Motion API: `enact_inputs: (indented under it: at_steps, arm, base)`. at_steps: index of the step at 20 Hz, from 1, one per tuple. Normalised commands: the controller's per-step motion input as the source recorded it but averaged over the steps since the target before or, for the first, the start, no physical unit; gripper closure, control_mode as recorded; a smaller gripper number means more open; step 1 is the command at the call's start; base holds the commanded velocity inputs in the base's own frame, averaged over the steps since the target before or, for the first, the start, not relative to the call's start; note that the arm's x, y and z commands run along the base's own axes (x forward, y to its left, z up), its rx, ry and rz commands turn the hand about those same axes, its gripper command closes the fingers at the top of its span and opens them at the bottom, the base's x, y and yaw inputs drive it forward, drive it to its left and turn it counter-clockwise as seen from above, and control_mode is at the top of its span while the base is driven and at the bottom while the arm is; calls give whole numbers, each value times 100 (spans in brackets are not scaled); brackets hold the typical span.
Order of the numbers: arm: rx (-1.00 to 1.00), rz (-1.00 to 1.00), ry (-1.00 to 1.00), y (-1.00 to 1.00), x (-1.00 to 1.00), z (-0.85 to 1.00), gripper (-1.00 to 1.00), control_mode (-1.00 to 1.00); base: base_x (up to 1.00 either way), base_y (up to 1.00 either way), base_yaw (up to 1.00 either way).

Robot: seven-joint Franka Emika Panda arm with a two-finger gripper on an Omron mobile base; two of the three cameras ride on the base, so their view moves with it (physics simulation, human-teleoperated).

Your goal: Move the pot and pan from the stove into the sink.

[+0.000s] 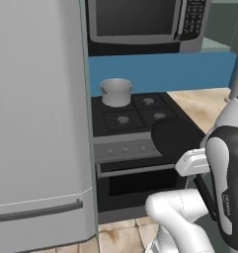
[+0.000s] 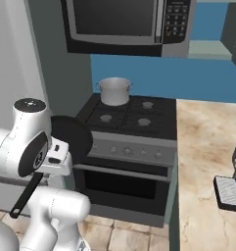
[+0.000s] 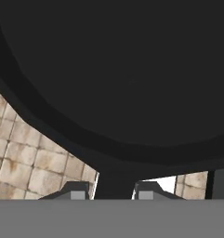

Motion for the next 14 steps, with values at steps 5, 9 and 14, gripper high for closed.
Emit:
enact_inputs:
  at_steps: [5, 9, 14]
  arm:
    - [0, 0, 0, 0, 0, 0, 100, 100]
    - [0, 0, 0, 0, 0, 0, 100, 100]
    - [0, 0, 0, 0, 0, 0, 100, 100]
  base:
    - [-61, -14, 1]
    - [-60, -14, 1]
    - [-57, -12, 1]
